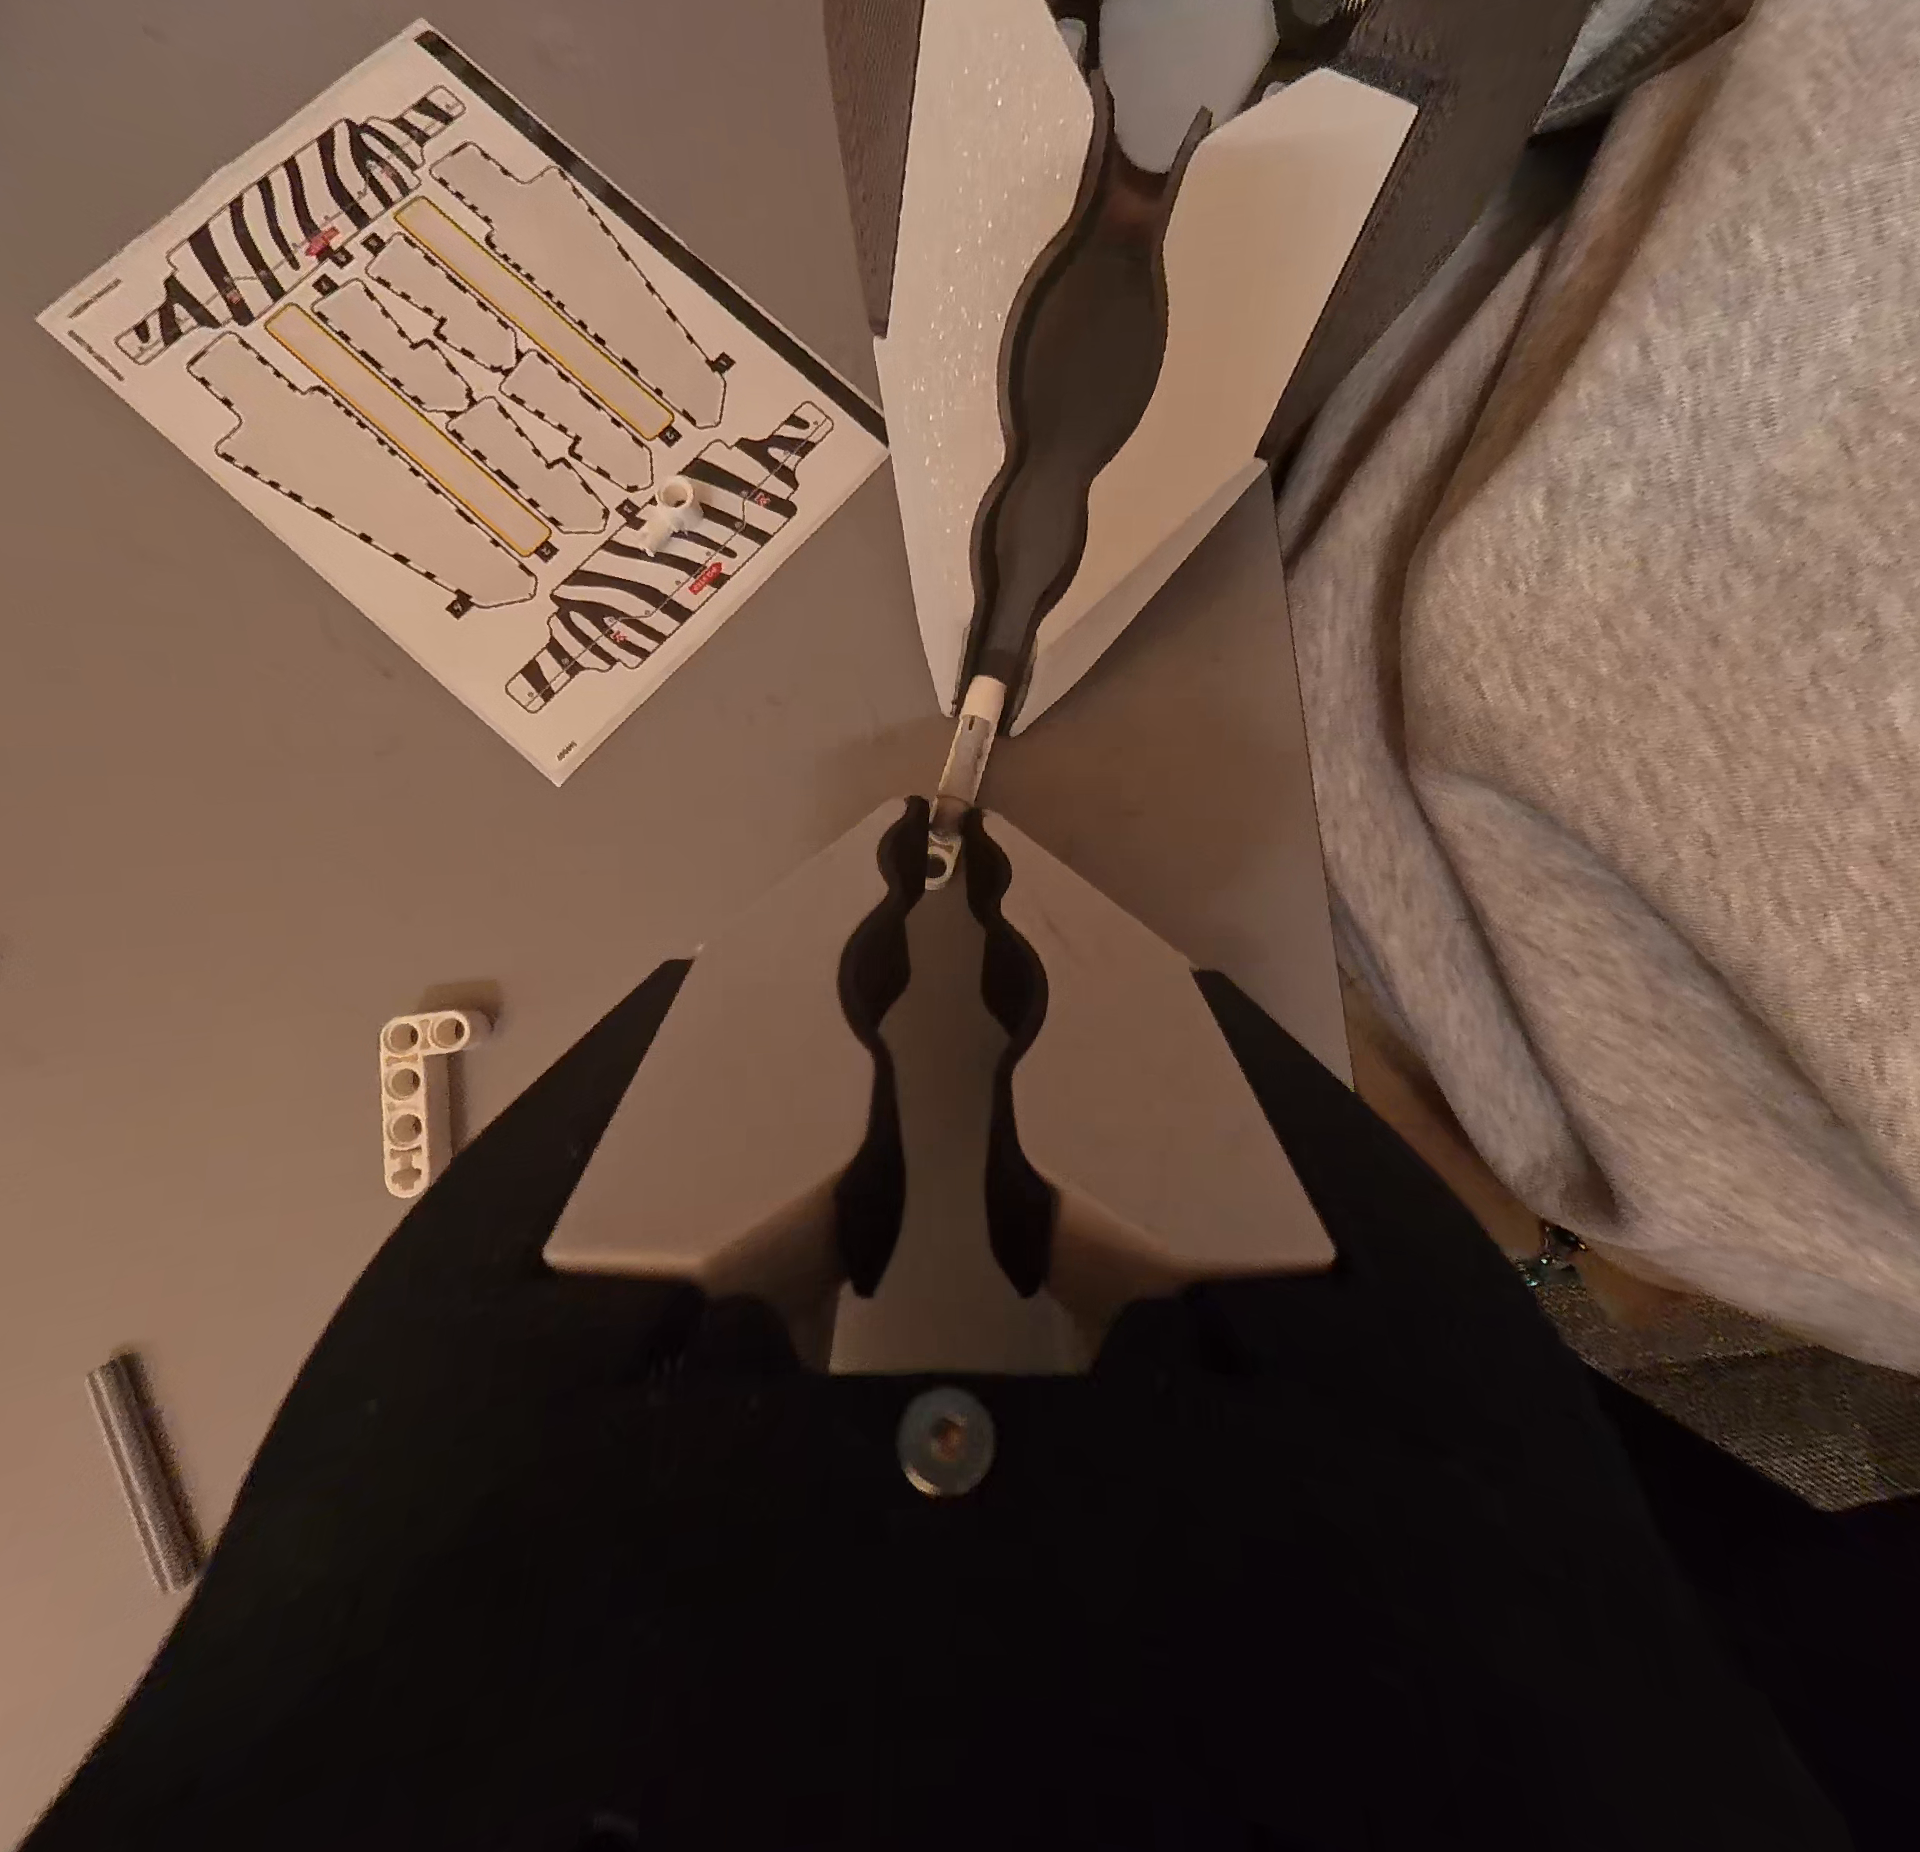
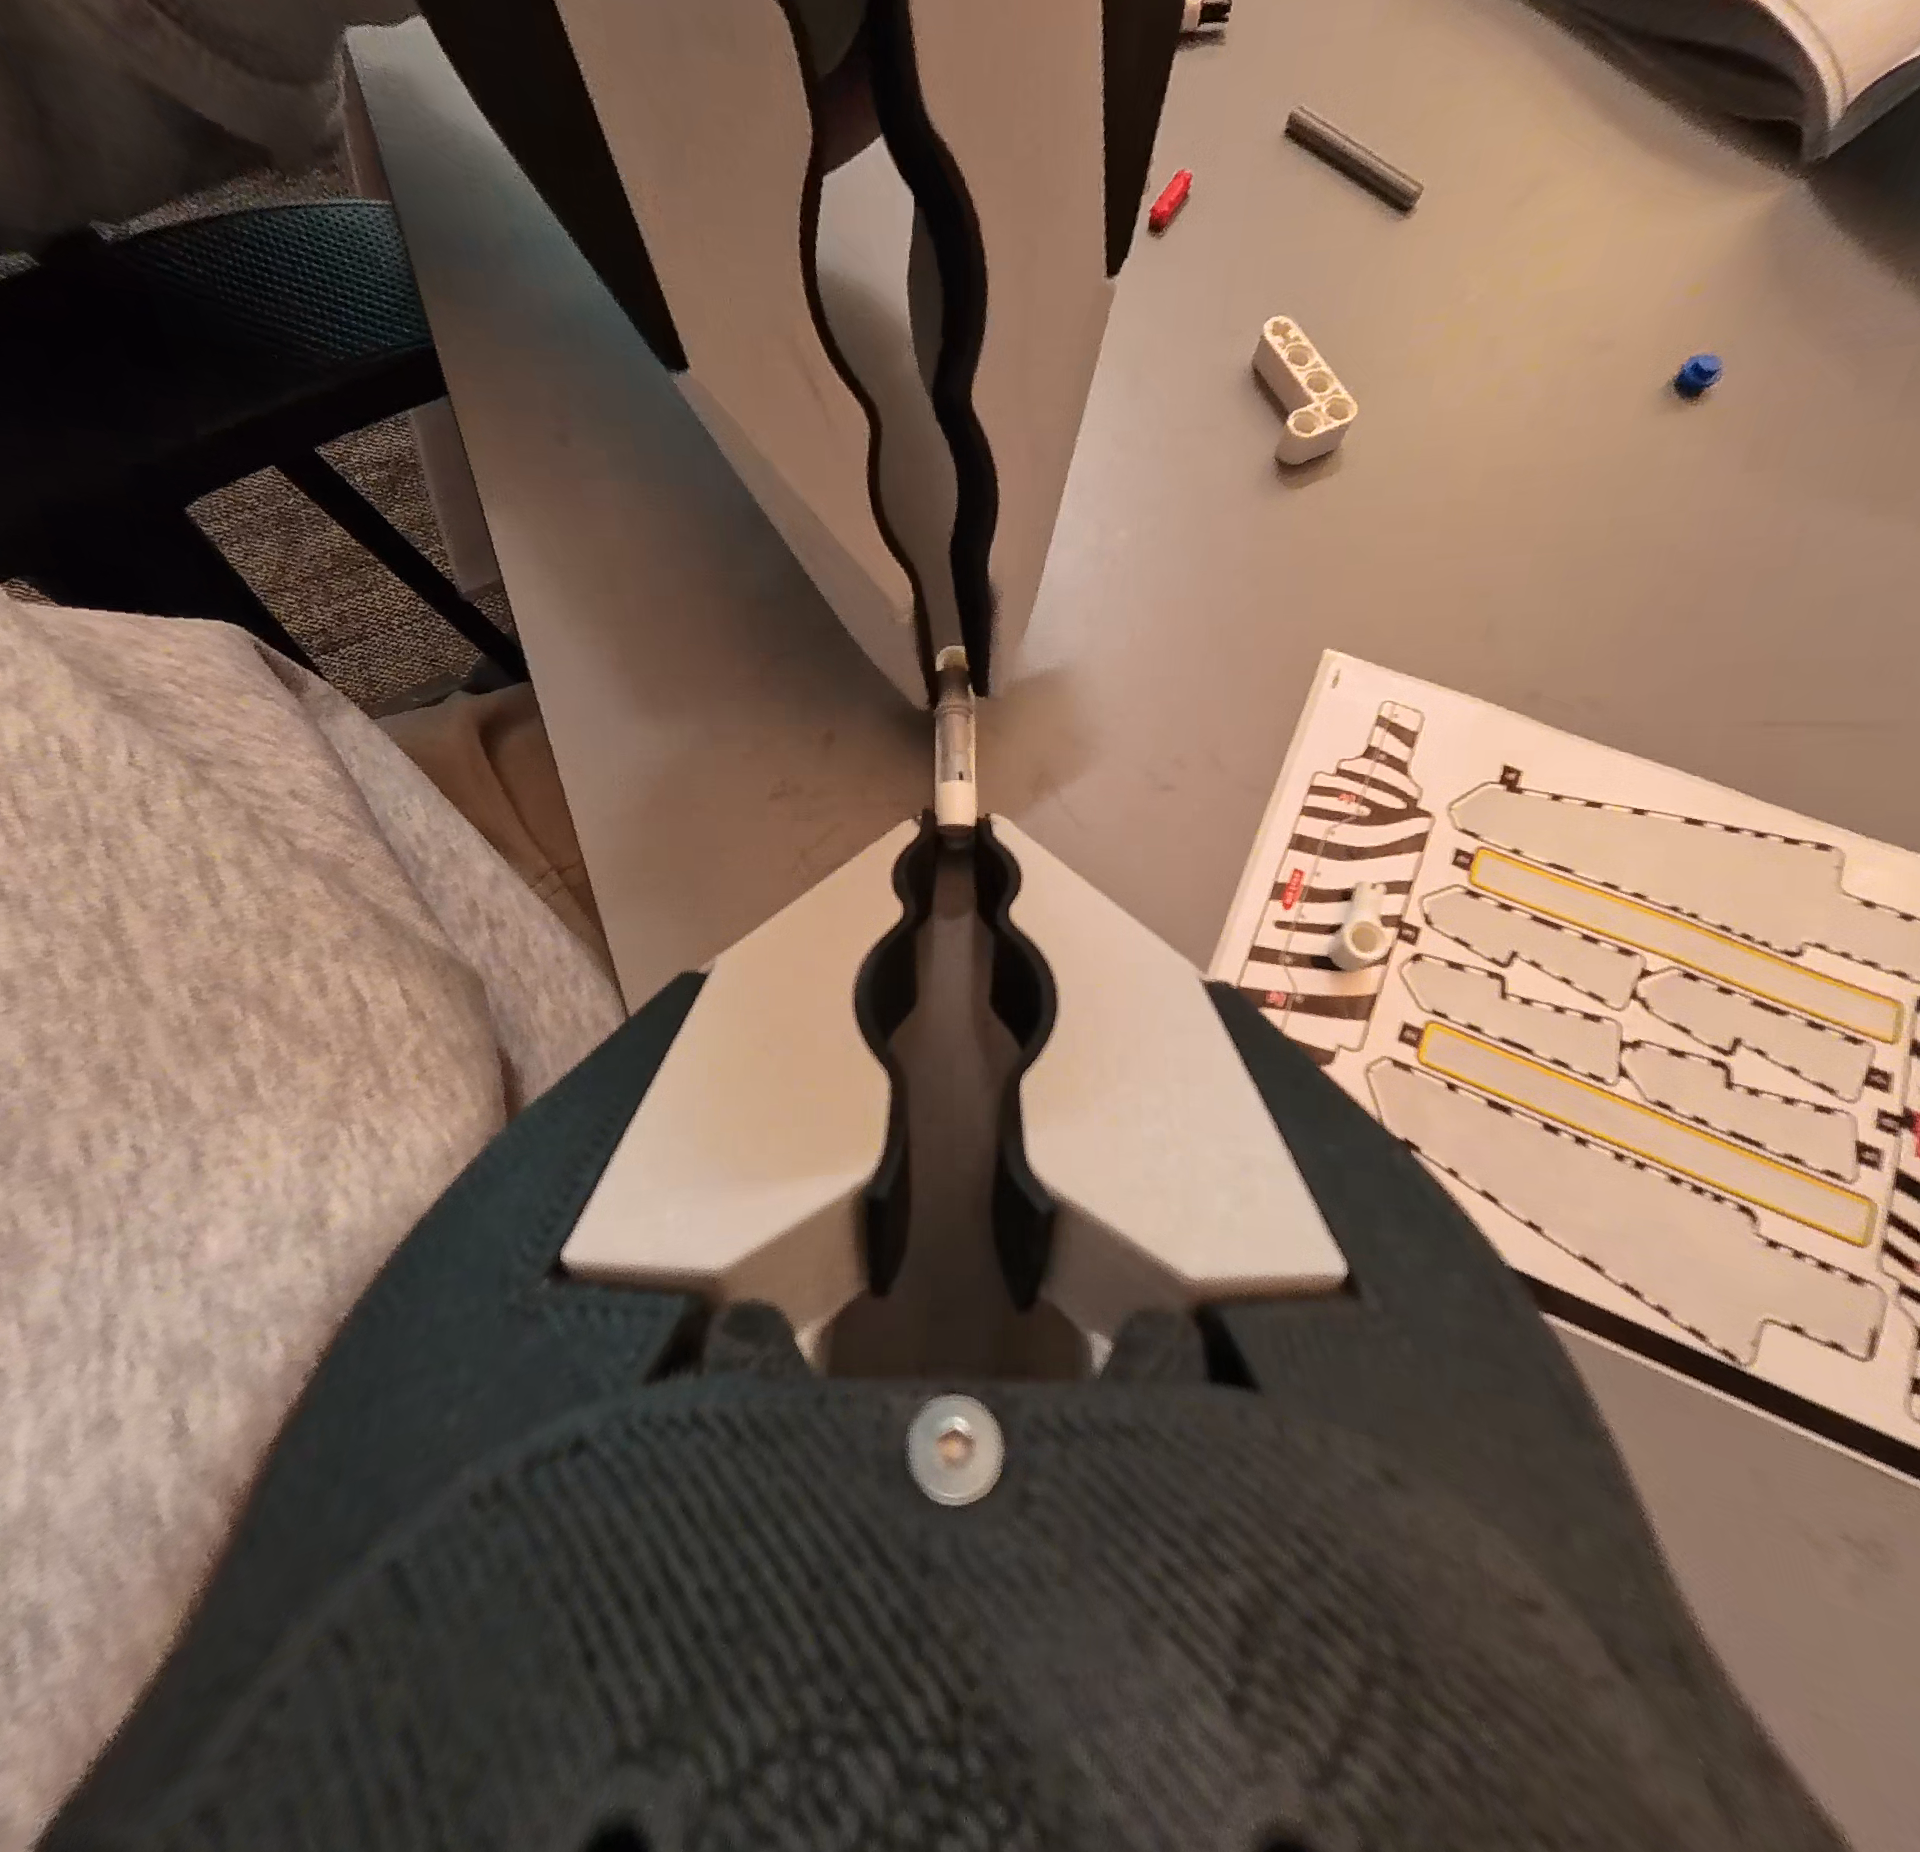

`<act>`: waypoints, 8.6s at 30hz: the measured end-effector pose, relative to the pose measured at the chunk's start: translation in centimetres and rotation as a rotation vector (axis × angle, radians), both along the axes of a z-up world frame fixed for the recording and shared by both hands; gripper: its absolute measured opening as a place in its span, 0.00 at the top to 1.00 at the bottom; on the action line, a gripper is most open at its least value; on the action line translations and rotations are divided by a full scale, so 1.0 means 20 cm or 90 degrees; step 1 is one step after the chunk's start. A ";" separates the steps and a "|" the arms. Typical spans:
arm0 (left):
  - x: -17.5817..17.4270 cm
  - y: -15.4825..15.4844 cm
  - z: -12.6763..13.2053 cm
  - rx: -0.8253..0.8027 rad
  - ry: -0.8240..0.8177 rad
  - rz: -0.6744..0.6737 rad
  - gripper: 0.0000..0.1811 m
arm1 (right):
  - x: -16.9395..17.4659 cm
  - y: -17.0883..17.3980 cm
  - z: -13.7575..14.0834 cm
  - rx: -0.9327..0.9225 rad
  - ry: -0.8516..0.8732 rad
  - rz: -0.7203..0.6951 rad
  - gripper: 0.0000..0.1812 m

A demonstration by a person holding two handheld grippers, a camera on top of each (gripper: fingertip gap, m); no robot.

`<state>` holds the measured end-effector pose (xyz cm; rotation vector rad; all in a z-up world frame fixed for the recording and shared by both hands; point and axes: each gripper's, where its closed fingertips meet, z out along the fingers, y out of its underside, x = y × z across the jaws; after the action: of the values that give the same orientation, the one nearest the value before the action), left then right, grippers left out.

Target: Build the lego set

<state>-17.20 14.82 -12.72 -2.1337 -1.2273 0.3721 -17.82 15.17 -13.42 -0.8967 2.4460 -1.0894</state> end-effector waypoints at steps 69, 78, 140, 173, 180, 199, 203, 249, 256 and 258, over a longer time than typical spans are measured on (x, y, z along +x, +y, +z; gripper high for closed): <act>0.01 -0.02 0.01 -0.044 0.020 0.034 0.98 | 0.04 -0.02 0.06 -0.032 -0.021 0.062 0.90; 0.01 -0.03 0.01 -0.037 0.021 0.037 0.98 | 0.02 -0.02 0.07 -0.046 -0.021 0.045 0.95; 0.03 0.00 0.02 0.035 -0.014 0.092 0.99 | 0.04 -0.01 0.07 0.018 -0.042 0.134 0.98; -0.26 -0.06 0.01 0.054 0.046 0.029 0.88 | -0.21 -0.01 0.14 -0.003 -0.124 -0.065 0.96; -0.24 -0.07 -0.02 0.056 0.041 0.050 0.87 | -0.18 -0.03 0.03 0.062 -0.094 -0.096 0.87; -0.11 -0.04 0.08 0.133 0.081 0.047 0.94 | -0.05 -0.09 0.12 -0.058 -0.017 0.004 0.98; -0.07 0.00 0.14 0.160 0.100 0.025 0.97 | -0.01 -0.07 0.19 -0.095 -0.022 0.043 0.98; -0.01 0.00 0.13 0.067 0.124 0.070 0.88 | 0.00 0.01 0.15 -0.080 0.003 0.092 0.98; -0.01 0.04 0.07 0.017 0.094 0.045 0.93 | 0.02 0.02 0.15 -0.018 -0.060 0.091 0.98; -0.01 0.05 0.07 0.017 0.094 0.042 0.94 | 0.02 0.02 0.14 -0.015 -0.051 0.091 0.98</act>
<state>-17.39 15.82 -11.35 -2.0082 -1.2126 0.5302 -17.49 15.66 -10.70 -0.9979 2.2712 -1.0841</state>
